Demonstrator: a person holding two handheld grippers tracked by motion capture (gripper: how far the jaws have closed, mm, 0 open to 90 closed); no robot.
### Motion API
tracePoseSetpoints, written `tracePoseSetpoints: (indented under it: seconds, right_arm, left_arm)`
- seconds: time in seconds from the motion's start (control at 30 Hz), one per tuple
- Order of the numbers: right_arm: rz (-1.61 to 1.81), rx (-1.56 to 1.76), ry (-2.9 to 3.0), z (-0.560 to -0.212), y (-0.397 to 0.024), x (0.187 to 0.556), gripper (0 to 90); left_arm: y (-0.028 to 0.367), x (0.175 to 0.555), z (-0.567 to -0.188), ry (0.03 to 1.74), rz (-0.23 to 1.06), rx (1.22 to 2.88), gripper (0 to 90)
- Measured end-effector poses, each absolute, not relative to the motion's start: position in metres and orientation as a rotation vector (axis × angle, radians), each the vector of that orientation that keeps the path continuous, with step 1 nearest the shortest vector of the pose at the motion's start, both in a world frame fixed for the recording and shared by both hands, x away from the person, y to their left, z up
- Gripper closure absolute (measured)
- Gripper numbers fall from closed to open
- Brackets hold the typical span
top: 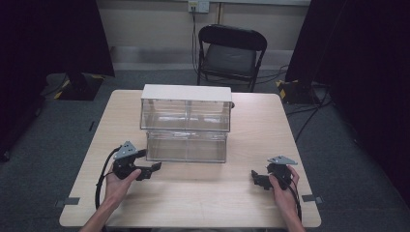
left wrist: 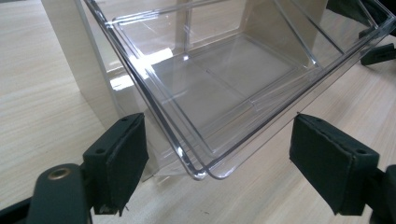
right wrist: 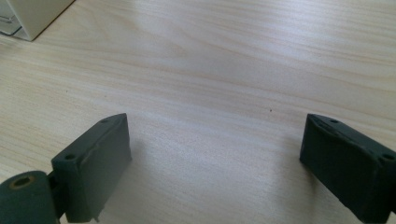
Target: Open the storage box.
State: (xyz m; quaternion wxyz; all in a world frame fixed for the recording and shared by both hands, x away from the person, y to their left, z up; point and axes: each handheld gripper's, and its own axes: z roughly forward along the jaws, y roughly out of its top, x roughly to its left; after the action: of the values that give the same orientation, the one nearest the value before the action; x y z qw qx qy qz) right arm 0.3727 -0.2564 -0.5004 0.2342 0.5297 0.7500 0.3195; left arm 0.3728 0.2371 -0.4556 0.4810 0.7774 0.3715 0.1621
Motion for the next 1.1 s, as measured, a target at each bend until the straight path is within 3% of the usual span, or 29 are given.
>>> tracePoseSetpoints:
  seconds: [1.1]
  right_arm:
    - [0.876,1.453,2.059,-0.5006,-0.256,0.3732,7.2]
  left_arm:
    - [0.2348,0.3803,-0.4545,0.971,0.42,1.857,15.2]
